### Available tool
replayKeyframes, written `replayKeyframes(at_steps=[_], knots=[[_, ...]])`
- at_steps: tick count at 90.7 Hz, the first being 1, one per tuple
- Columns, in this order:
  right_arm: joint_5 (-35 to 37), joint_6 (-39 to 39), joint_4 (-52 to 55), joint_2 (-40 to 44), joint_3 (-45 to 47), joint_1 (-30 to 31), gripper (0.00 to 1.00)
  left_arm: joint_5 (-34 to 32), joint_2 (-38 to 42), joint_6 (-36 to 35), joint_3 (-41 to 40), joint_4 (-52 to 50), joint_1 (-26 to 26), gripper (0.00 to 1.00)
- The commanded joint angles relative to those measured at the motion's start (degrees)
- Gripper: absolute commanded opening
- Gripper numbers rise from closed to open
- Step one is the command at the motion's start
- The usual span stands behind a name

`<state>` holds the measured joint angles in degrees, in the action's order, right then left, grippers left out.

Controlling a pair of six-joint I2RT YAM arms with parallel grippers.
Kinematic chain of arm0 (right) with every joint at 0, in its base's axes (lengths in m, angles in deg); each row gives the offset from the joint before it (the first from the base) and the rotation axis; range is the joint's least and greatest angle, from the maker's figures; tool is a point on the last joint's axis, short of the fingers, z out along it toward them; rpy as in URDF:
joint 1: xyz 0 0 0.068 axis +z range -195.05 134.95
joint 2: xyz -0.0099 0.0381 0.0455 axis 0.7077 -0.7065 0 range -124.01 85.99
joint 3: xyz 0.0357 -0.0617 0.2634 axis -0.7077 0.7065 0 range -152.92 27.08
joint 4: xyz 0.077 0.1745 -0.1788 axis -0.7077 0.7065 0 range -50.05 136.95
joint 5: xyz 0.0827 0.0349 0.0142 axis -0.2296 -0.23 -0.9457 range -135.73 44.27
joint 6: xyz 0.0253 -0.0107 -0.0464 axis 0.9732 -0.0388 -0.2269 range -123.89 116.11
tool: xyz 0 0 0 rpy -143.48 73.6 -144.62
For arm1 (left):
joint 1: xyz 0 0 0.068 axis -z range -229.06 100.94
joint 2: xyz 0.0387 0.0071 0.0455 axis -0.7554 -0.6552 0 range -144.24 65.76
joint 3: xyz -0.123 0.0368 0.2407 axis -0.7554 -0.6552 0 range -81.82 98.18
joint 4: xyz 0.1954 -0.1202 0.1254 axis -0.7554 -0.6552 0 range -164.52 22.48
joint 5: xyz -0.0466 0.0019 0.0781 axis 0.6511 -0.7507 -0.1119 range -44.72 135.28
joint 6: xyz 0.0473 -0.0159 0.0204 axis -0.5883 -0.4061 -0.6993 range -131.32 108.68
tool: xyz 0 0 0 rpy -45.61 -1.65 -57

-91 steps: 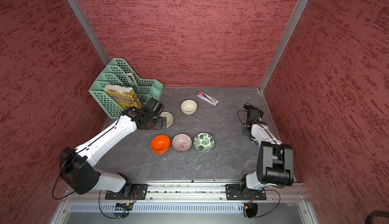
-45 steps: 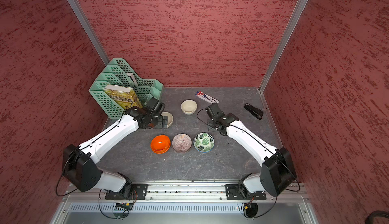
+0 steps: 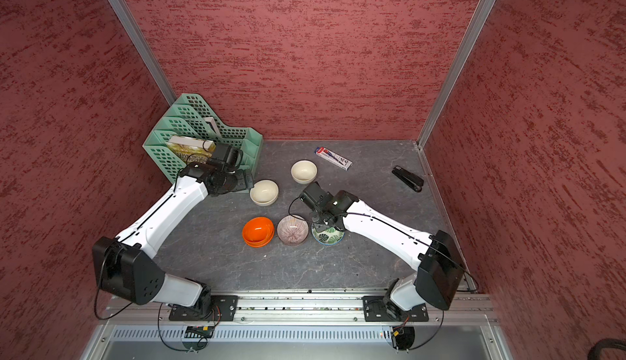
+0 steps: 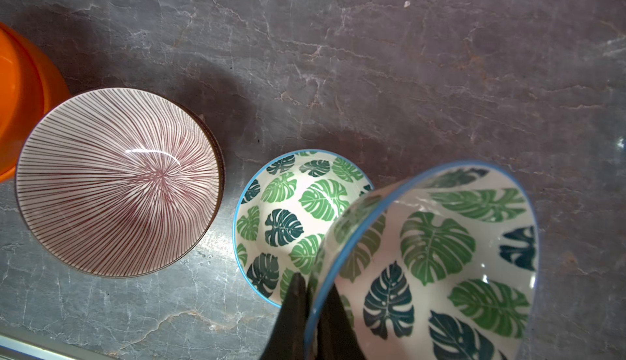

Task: Stack the bowls
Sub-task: Place the bowl on the bowl.

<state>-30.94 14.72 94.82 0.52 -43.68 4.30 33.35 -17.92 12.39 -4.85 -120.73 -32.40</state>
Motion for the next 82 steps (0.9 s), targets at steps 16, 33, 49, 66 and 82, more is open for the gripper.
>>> replayKeyframes(at_steps=[16,33,49,66,82], knots=[[-1.5,1.6,-3.8,-4.0,0.4,2.2,0.00,1.0,0.4,0.2,1.4,0.8,-0.8,1.00],[-2.7,1.5,-5.5,-6.5,1.0,2.5,0.00,0.8,1.3,0.1,0.6,0.9,-1.1,1.00],[-3.7,1.9,-5.9,-7.9,1.4,2.5,0.00,0.8,2.0,0.0,0.1,0.9,-2.0,1.00],[-4.3,2.3,-6.2,-8.5,1.8,3.1,0.00,1.1,2.3,-0.2,0.4,1.0,-2.2,1.00],[-4.7,2.8,-6.8,-9.4,2.7,3.2,0.00,1.1,2.2,-1.0,1.1,0.8,-2.3,1.00]])
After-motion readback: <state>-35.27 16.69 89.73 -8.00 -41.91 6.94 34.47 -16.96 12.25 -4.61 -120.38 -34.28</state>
